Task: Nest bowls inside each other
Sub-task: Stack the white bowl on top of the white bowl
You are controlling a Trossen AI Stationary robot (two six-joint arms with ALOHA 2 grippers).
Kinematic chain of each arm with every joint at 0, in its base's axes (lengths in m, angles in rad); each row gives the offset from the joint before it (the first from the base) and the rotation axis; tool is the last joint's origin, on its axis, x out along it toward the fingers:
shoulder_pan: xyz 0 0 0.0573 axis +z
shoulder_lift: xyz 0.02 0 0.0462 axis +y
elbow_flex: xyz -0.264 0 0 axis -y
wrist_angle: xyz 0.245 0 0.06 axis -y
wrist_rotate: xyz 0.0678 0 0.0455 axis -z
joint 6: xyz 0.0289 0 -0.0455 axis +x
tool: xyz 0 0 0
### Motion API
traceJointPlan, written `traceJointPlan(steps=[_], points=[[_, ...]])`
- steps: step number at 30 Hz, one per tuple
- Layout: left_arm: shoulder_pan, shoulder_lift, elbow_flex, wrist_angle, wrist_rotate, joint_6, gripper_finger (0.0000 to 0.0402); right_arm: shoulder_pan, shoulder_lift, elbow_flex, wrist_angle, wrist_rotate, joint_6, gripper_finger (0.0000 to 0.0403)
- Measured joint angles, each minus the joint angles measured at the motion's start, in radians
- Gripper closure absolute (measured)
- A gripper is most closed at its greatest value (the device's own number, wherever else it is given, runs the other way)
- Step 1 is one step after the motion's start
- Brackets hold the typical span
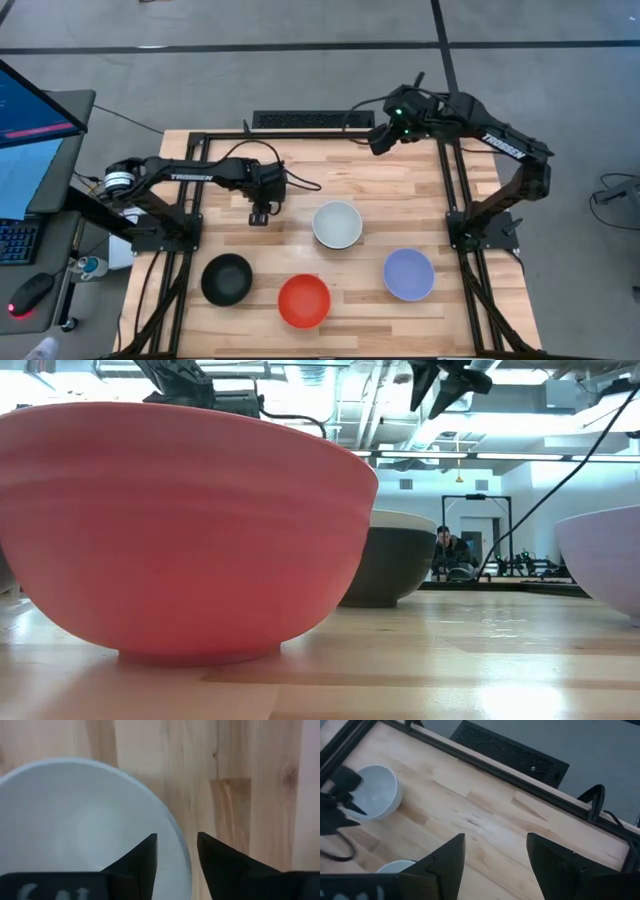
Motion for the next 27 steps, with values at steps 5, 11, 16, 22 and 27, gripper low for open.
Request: traceJointPlan(steps=[5, 11, 16, 22, 27], points=[[-0.006, 0.048, 0.0, -0.017, 0.011, -0.015, 0.0307, -0.004, -0.014, 0.0, -0.005, -0.001, 0.0, 0.0168], [-0.015, 0.057, 0.006, -0.025, -0.012, -0.03, 0.0359, 0.007, -0.019, 0.0, -0.054, -0.001, -0.016, 0.0168], [-0.016, 0.057, 0.051, -0.054, -0.013, -0.054, 0.0396, 0.009, -0.019, 0.0, -0.075, -0.001, -0.026, 0.0168], [-0.026, 0.057, 0.115, -0.137, 0.04, -0.107, 0.04, -0.016, -0.01, 0.0, -0.177, 0.061, -0.055, 0.0168], [-0.084, 0.057, 0.236, -0.25, 0.004, -0.129, 0.0401, -0.056, -0.019, 0.0, -0.196, 0.076, -0.044, 0.0168]])
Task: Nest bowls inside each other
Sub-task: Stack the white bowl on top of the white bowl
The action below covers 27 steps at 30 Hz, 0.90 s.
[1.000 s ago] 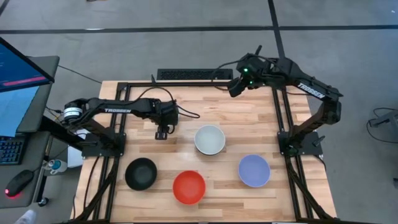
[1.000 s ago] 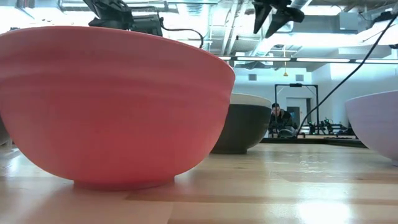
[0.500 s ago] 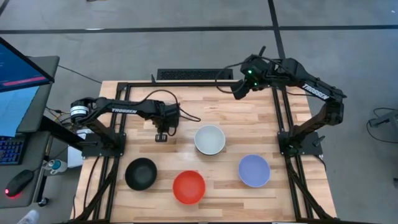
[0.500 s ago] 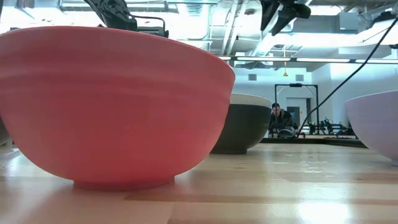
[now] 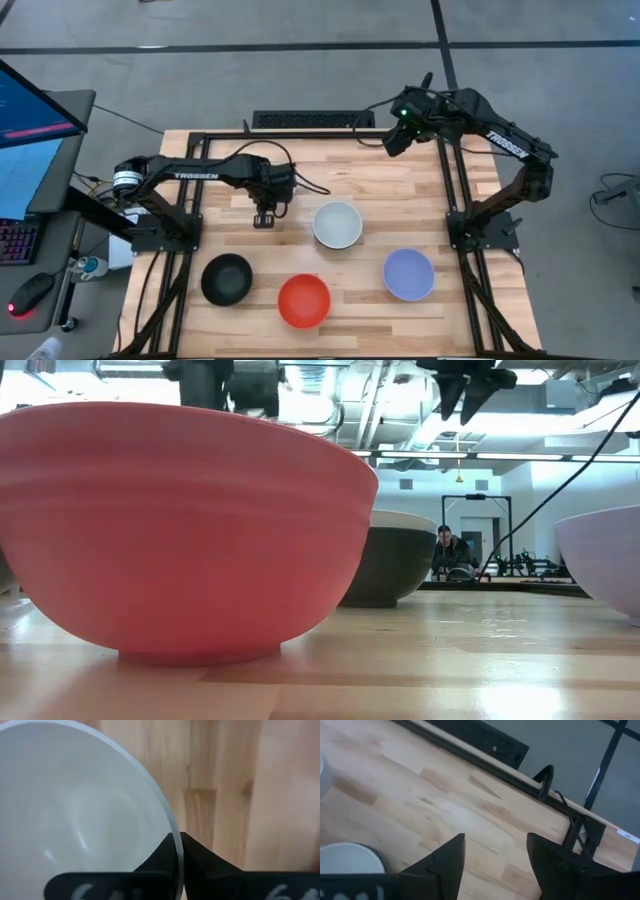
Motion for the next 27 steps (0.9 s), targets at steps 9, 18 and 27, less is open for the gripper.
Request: traceJointPlan(steps=[9, 18, 27], points=[[-0.132, 0.141, 0.42, -0.193, -0.094, -0.017, 0.0401, -0.141, -0.019, 0.0, 0.043, -0.08, -0.086, 0.0168], [-0.186, 0.462, 0.871, -0.355, -0.097, -0.025, 0.0401, -0.265, -0.037, 0.0, 0.064, -0.16, -0.18, 0.0168], [-0.28, 0.653, 1.049, -0.319, -0.066, -0.162, 0.0401, -0.337, -0.104, 0.0, 0.046, -0.166, -0.221, 0.0168]])
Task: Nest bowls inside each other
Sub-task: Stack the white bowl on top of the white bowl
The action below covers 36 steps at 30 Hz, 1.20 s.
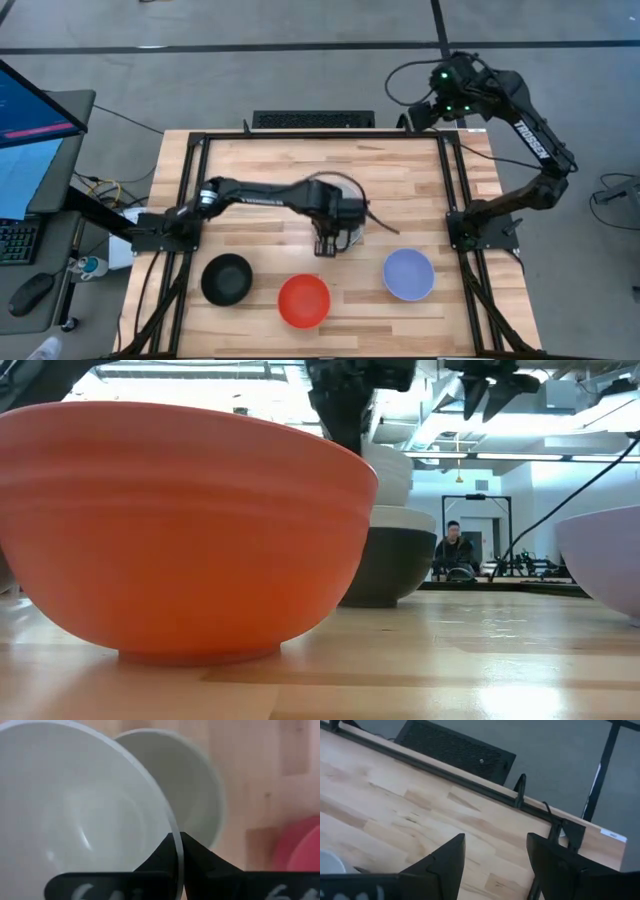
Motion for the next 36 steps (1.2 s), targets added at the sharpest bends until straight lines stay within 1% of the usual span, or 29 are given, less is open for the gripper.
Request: traceJointPlan(steps=[5, 12, 18, 21, 24, 30, 33, 36], points=[[-0.039, 0.021, 0.002, 0.015, 0.026, -0.075, 0.0401, -0.035, -0.036, 0.0, -0.024, -0.023, -0.01, 0.0168], [-0.064, 0.02, 0.002, 0.055, 0.028, -0.126, 0.0401, -0.041, -0.066, 0.0, -0.033, -0.024, -0.009, 0.0168], [-0.071, 0.028, -0.007, 0.083, 0.025, -0.143, 0.0401, -0.017, -0.07, 0.0, -0.054, -0.027, -0.007, 0.0168], [-0.067, 0.044, -0.01, 0.055, 0.007, -0.143, 0.0401, 0.002, -0.07, 0.0, -0.054, -0.027, -0.007, 0.0168], [-0.064, 0.066, -0.009, 0.067, 0.024, -0.137, 0.0402, 0.02, -0.07, 0.0, -0.054, -0.028, 0.001, 0.0168], [-0.064, 0.089, -0.009, 0.039, 0.033, -0.125, 0.0401, 0.03, -0.07, 0.0, -0.054, -0.027, 0.001, 0.0168], [-0.062, 0.087, -0.009, 0.056, 0.008, -0.126, 0.04, 0.029, -0.07, 0.0, -0.054, -0.024, 0.001, 0.0168], [-0.059, 0.088, -0.009, 0.06, 0.002, -0.127, 0.0391, 0.029, -0.07, 0.0, -0.053, -0.022, -0.005, 0.0168]])
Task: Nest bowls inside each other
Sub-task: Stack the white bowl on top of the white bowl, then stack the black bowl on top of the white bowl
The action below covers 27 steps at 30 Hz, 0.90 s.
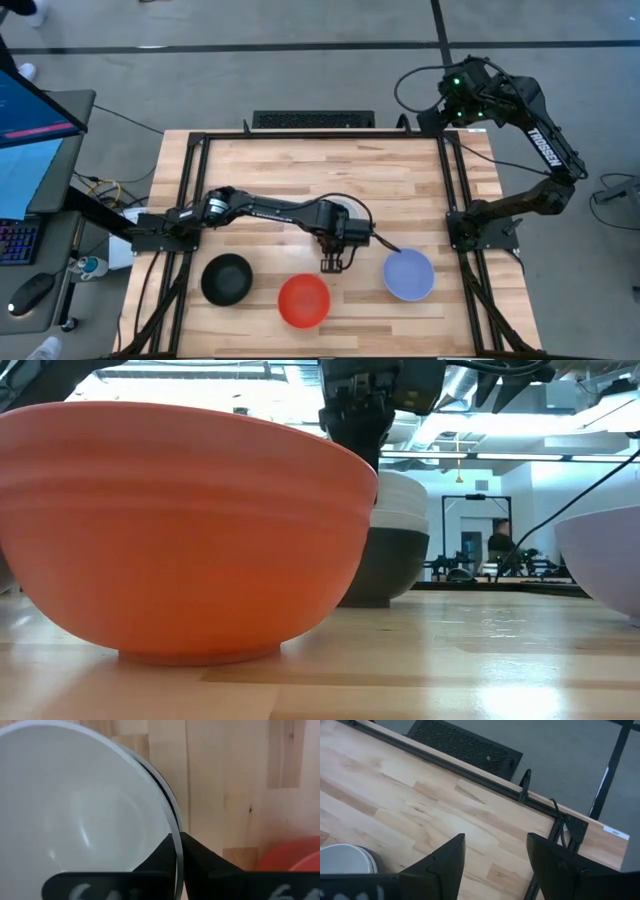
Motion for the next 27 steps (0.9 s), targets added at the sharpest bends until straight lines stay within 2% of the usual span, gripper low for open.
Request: traceJointPlan(steps=[5, 15, 18, 27], points=[[0.0, 0.0, 0.0, 0.011, -0.004, -0.019, 0.036, 0.0, 0.0, 0.0, 0.006, 0.001, -0.011, 0.0168], [0.013, 0.0, 0.0, 0.026, -0.078, -0.025, 0.0306, 0.0, 0.0, 0.0, 0.006, 0.003, -0.02, 0.0168], [0.013, -0.001, 0.0, 0.025, -0.118, -0.026, 0.031, 0.0, 0.0, 0.0, 0.005, 0.003, -0.02, 0.0168], [0.012, -0.004, 0.0, 0.022, -0.104, -0.045, 0.034, 0.0, 0.0, 0.0, 0.005, 0.003, -0.028, 0.0168]])
